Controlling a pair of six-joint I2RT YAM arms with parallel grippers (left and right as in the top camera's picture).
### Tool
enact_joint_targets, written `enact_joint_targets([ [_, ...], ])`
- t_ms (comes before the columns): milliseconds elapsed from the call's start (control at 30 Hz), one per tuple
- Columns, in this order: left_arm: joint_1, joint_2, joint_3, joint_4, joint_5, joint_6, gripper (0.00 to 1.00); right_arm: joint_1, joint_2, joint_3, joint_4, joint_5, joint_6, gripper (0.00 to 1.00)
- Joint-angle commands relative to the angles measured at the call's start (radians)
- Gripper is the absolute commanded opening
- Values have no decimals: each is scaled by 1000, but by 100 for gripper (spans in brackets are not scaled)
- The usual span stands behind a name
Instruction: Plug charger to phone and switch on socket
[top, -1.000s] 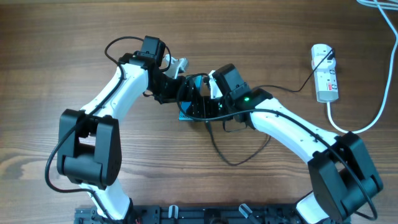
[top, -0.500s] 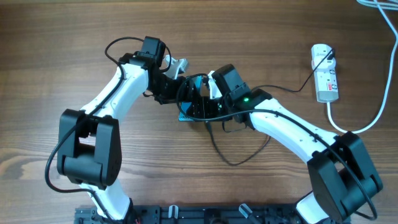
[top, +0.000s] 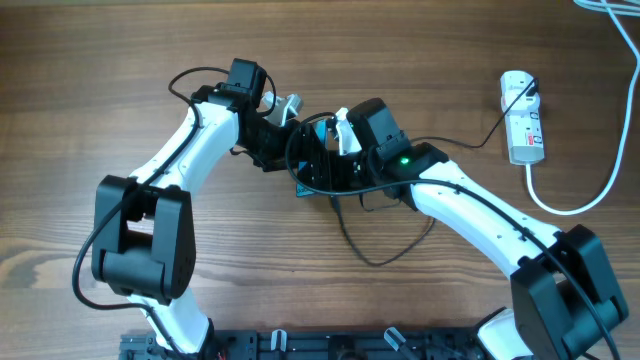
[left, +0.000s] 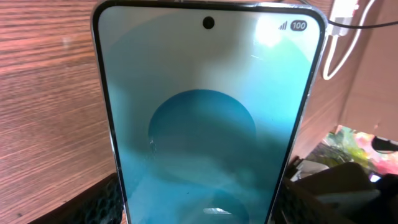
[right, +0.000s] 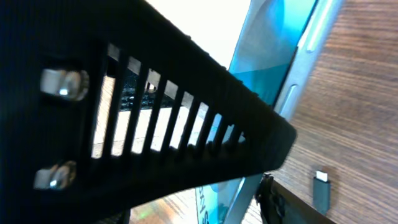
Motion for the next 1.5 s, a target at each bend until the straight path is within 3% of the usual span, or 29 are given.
enact_joint_targets([
  [0,-16,-3,0,-8,90,-2,74,-5,-18,10,10,-26,26,59],
  [100,-16,-3,0,-13,138,-2,74,-5,-18,10,9,-26,26,54],
  [233,-16,-3,0,-19,161,-2,73,-5,-18,10,10,-10,27,33],
  [467,-16,-3,0,-18,160,-2,73,-5,-18,10,5,13,26,19],
  [600,-16,-3,0,-18,160,-2,75,-5,-18,10,6,14,27,4],
  [733,-16,-3,0,-19,145,-2,89,-6,-18,10,6,19,26,4],
  [933,7,-4,0,-11,164,-2,83,-79,-41,10,23,-117,-23,4],
  [1067,56,-4,0,13,374,61,79,-148,-54,10,86,-357,-63,4],
  [1233,105,-4,0,59,737,190,78,-166,-54,10,108,-418,-65,4],
  [1467,111,-7,0,62,859,238,69,-166,-52,10,203,-408,-54,4],
])
